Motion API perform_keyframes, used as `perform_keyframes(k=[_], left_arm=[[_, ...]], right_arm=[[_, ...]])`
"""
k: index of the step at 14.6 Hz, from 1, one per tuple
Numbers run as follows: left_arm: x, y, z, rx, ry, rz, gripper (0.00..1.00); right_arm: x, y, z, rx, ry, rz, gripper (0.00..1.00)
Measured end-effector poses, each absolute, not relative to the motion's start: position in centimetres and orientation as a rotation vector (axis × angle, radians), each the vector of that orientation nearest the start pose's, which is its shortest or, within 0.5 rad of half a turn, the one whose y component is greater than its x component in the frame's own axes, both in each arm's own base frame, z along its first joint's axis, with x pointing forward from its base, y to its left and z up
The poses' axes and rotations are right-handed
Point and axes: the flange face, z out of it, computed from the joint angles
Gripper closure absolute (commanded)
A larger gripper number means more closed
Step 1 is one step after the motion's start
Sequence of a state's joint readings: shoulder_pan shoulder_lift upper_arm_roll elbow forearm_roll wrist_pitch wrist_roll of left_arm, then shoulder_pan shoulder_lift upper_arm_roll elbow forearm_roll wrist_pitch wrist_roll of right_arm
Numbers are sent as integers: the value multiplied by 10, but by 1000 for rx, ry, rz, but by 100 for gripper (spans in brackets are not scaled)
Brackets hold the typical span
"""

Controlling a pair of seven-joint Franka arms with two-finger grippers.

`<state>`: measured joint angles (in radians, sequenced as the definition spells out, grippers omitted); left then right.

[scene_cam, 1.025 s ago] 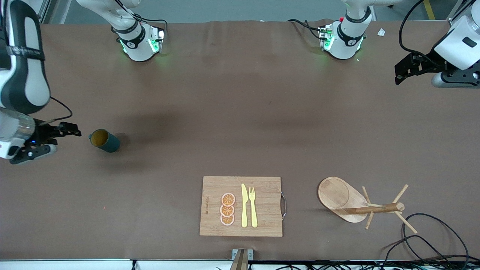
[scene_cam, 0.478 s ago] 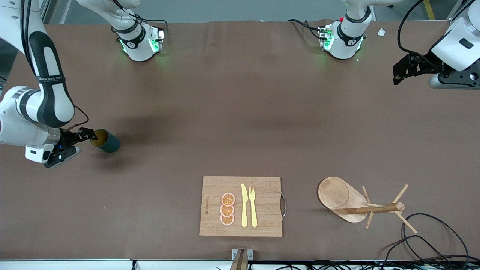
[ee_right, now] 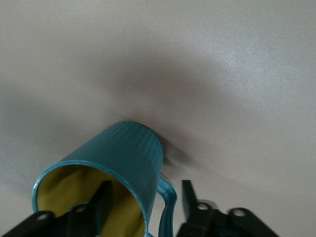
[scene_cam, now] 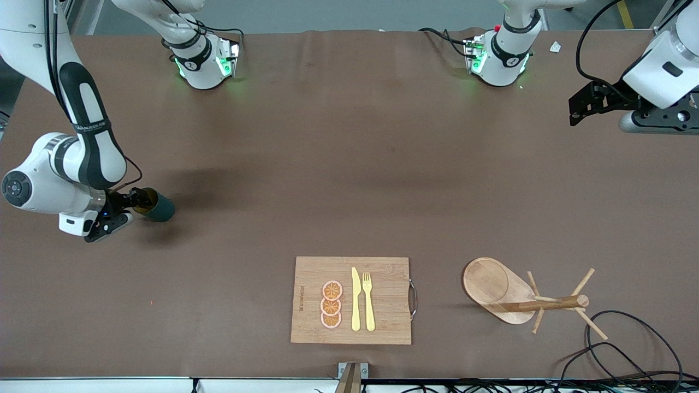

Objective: Pass cup and hang on rack
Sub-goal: 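Reach the right gripper down and grasp the teal mug, then carry the teal mug with the right gripper to the table middle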

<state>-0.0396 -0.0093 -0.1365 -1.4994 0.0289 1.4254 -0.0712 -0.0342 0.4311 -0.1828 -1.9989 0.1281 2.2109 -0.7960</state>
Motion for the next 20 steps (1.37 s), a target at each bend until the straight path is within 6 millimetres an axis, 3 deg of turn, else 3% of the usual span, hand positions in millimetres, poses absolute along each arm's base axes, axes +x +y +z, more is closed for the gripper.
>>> perform_keyframes(k=[7,10,12,15,20], left_arm=[[531,-91,650,-3099,158,95,0],[531,-91,650,-3099,158,95,0],[531,-91,650,-3099,157,95,0],[531,-88,650,-3100,150,95,0],[532,-87,650,-3100,146,95,0]], right_arm=[[575,-117,236,-2901,-747,288,100],[588,-109,266,-2865,-732,342,100],[597,-90,288,-2875,-670,364,100],[599,-18,319,-2918,-554,405,100],[576,153,351,-2991,-352,408,100]])
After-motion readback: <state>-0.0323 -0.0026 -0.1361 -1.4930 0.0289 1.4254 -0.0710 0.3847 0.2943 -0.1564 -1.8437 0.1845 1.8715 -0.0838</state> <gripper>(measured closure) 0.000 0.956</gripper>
